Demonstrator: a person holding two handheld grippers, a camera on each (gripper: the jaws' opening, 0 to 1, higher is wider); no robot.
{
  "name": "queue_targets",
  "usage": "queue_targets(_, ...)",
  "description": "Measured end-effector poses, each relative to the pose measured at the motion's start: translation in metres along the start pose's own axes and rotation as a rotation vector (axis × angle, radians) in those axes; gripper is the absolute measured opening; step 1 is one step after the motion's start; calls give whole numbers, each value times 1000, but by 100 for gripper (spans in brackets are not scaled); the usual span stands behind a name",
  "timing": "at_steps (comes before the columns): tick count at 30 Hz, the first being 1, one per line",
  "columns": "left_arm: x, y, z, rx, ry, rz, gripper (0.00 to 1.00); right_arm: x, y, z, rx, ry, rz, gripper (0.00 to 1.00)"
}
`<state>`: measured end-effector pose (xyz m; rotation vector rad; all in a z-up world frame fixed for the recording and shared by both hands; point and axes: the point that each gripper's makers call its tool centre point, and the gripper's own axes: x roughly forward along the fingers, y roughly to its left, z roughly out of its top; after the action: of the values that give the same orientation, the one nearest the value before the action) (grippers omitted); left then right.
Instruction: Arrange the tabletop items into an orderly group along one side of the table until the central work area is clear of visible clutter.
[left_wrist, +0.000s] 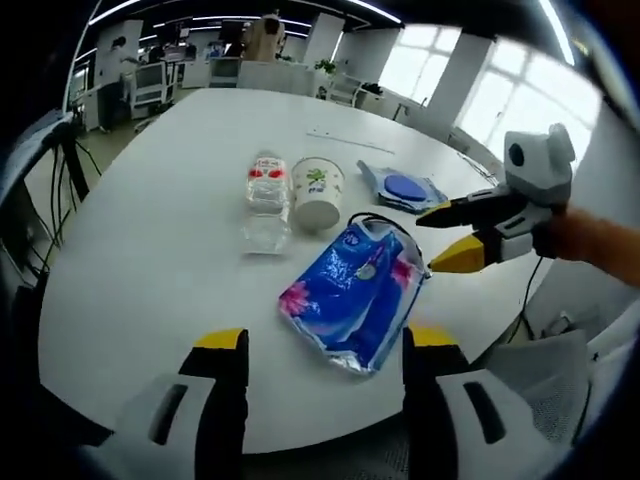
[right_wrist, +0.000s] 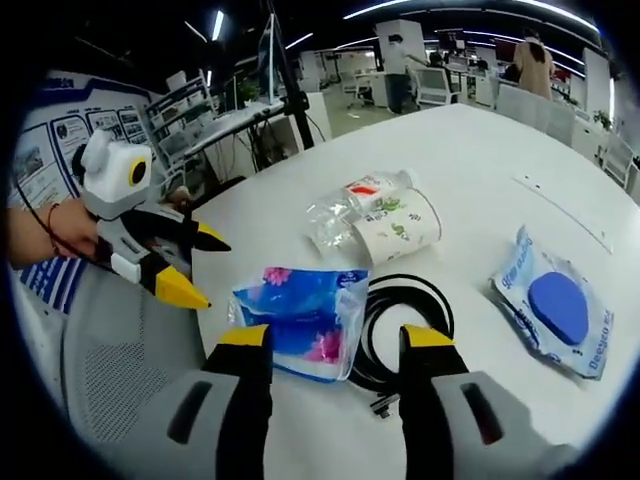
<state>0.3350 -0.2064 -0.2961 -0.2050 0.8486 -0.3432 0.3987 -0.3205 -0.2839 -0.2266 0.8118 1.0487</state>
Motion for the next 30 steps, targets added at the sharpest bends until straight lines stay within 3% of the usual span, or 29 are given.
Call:
queue_targets(16, 24, -4, -18, -21, 84, -18, 44, 17, -6, -15, 4, 52, 8, 35)
queue_targets(21, 27, -4, -23, -17, 106, -19, 35, 18, -11, -18, 9, 59, -3, 26)
queue_targets(25, 29, -5, -27, -3, 118, -20, 21, 19, -13, -21, 17, 62, -7, 21)
queue_targets(30, 30, -4, -27, -13, 117, -21, 14, 18, -12, -20, 20, 51, -11, 4)
